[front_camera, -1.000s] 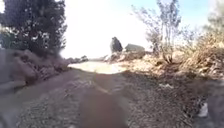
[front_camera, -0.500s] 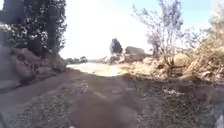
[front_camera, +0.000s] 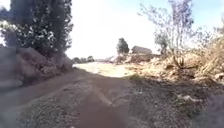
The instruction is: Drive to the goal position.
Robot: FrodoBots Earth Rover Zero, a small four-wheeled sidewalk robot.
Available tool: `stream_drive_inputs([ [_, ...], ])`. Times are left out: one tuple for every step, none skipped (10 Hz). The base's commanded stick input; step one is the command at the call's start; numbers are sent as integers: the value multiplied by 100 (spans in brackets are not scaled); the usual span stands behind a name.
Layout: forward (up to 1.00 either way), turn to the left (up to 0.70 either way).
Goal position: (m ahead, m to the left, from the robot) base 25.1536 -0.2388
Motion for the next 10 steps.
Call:
stream_drive_inputs([
  [50, 14],
  [50, 43],
  [50, 27],
  [50, 9],
  [50, 0],
  [50, 0],
  [50, 0],
  [50, 0],
  [50, 0],
  [50, 0],
])
